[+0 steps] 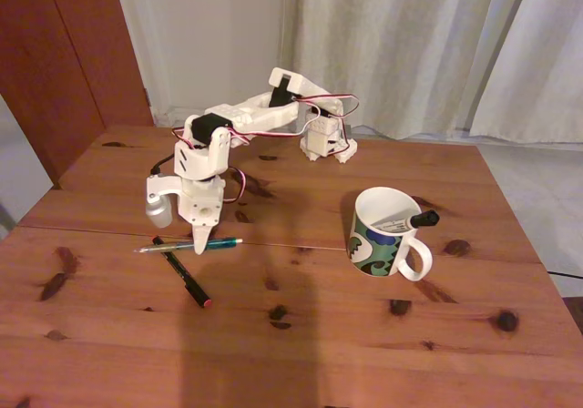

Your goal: Clean up the desk and place the pens and markers into the cup

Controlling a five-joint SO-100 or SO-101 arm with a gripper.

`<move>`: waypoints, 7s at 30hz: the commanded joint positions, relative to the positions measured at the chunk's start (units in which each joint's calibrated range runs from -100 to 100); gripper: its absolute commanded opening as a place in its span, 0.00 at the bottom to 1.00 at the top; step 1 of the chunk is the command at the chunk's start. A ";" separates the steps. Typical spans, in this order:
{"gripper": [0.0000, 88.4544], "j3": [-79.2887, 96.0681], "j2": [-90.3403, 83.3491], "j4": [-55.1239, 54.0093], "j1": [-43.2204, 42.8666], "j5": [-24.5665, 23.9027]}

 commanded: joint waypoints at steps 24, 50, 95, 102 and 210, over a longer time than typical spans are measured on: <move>0.15 -8.93 -3.64 15.30 -0.50 2.03; 0.15 -3.97 -2.89 13.15 5.37 8.37; 0.01 -4.33 3.98 7.04 5.37 6.17; 0.01 -3.88 0.34 7.38 4.73 3.40; 0.01 113.80 -110.30 -64.44 -36.28 9.37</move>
